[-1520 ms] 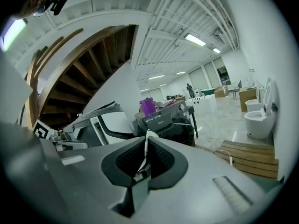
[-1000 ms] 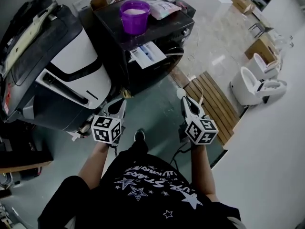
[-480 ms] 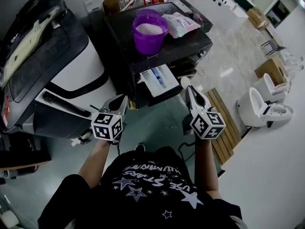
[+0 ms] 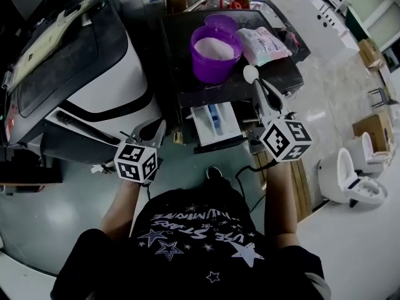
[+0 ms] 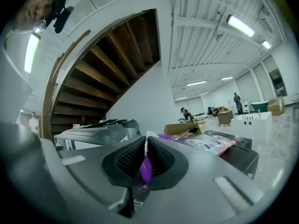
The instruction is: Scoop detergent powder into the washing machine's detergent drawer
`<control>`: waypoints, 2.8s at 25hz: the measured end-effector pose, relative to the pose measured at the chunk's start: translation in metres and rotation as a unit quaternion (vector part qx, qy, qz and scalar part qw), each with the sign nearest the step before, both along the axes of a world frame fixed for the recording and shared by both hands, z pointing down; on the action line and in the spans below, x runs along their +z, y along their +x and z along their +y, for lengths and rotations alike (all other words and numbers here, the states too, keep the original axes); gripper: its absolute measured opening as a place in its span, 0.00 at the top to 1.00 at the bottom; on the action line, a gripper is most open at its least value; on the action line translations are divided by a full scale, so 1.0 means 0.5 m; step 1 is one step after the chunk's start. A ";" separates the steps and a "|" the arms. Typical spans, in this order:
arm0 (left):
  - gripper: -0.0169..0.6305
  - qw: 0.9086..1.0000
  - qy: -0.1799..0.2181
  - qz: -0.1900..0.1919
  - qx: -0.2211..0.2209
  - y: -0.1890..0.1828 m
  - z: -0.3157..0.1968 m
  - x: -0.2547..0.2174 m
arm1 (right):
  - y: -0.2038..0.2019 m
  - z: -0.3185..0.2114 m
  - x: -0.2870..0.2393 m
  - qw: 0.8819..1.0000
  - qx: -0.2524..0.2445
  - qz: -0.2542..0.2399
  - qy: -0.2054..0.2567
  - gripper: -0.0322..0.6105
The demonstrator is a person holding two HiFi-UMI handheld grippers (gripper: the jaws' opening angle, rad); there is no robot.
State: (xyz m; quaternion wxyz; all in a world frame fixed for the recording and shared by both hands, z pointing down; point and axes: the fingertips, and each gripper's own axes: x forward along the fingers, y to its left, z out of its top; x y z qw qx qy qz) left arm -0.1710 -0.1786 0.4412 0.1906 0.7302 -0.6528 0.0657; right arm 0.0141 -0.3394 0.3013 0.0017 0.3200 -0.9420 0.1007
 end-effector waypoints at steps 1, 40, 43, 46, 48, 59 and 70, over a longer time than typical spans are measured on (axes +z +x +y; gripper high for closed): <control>0.97 1.000 0.000 0.000 -0.012 0.000 -0.009 -0.004 | -0.019 -0.023 -0.012 1.000 -0.019 0.007 0.008 0.89; 0.97 0.963 -0.033 -0.015 -0.267 0.030 -0.032 0.007 | -0.312 -0.217 0.225 0.562 -0.511 0.626 0.177 0.89; 0.97 0.963 -0.029 -0.014 -0.268 0.027 -0.033 0.006 | -0.305 -0.205 0.235 0.547 -0.513 0.644 0.153 0.89; 0.97 0.964 -0.025 -0.014 -0.266 0.025 -0.036 0.004 | -0.301 -0.198 0.240 0.543 -0.513 0.653 0.128 0.89; 0.97 0.964 -0.023 -0.014 -0.263 0.024 -0.038 0.003 | -0.299 -0.195 0.242 0.544 -0.515 0.653 0.112 0.89; 0.97 0.966 -0.017 -0.011 -0.258 0.007 -0.028 -0.002 | -0.313 -0.165 0.232 0.578 -0.533 0.619 0.000 0.89; 0.97 0.968 -0.014 -0.009 -0.250 -0.003 -0.013 0.001 | -0.316 -0.151 0.224 0.591 -0.525 0.612 -0.031 0.89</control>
